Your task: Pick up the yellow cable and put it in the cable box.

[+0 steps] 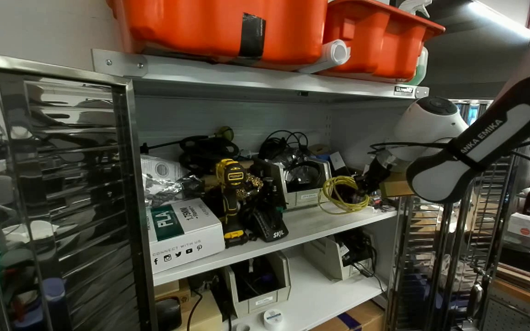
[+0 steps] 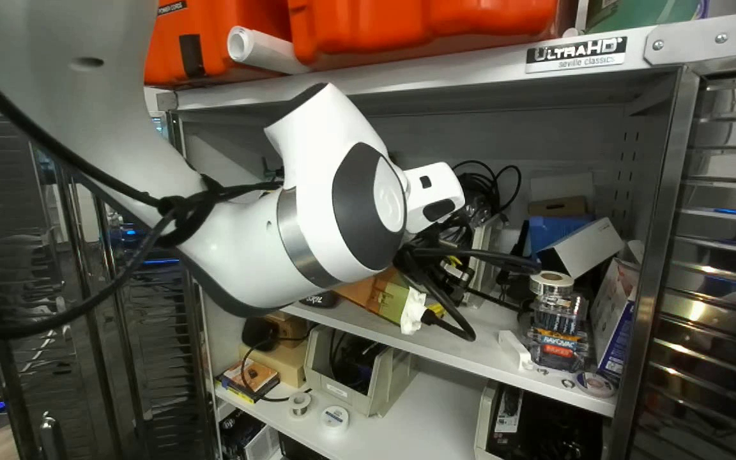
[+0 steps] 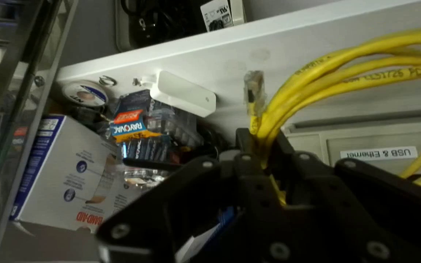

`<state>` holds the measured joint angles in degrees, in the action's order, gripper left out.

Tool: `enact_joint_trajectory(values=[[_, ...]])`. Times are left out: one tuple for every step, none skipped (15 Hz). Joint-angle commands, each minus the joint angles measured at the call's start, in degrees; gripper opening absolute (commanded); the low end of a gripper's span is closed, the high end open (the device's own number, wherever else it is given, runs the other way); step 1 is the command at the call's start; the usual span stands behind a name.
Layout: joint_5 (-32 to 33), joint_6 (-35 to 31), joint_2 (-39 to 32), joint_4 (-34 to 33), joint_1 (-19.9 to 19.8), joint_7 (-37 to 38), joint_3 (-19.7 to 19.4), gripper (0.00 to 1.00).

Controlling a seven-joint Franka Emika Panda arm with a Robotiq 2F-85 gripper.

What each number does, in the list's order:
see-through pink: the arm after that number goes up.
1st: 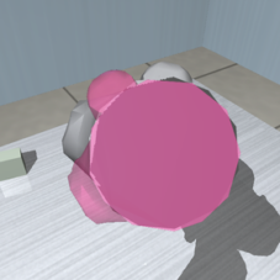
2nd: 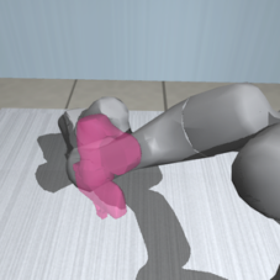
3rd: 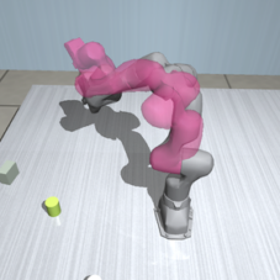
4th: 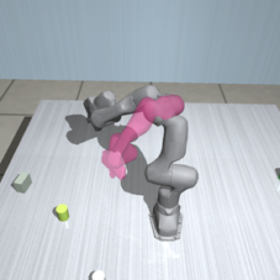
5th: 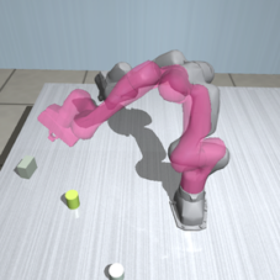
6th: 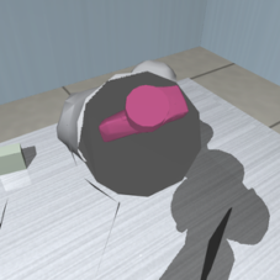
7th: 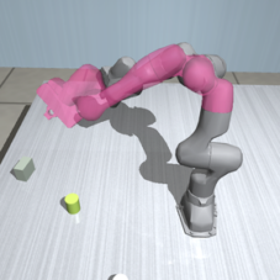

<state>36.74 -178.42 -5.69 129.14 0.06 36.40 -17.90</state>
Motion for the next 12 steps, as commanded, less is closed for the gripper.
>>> enact_joint_trajectory(values=[[6.08, -5.76, -0.61, -2.77, 1.73, 8.02, -3.33, 0.07], [7.32, -6.76, -1.20, -4.00, 2.13, 9.71, -4.12, 0.06], [8.18, -7.53, -2.05, -5.64, 2.77, 11.46, -4.90, 0.05], [8.79, -8.03, -2.74, -7.08, 3.41, 12.91, -5.67, 0.05], [8.97, -8.46, -3.82, -9.07, 4.19, 14.47, -6.46, 0.05], [8.65, -9.10, -4.73, -10.39, 4.78, 15.60, -6.77, 0.05], [8.30, -9.52, -6.13, -12.56, 5.70, 16.90, -7.61, 0.05], [7.32, -9.23, -7.12, -13.90, 6.49, 17.83, -7.88, 0.05], [6.50, -9.49, -8.33, -15.24, 7.10, 18.80, -7.98, 0.05], [6.06, -9.32, -9.34, -16.36, 7.78, 19.78, -8.19, 0.05], [5.73, -9.28, -10.69, -17.86, 8.60, 20.93, -8.63, 0.05], [5.53, -9.13, -12.03, -19.31, 9.48, 22.08, -9.14, 0.05]])
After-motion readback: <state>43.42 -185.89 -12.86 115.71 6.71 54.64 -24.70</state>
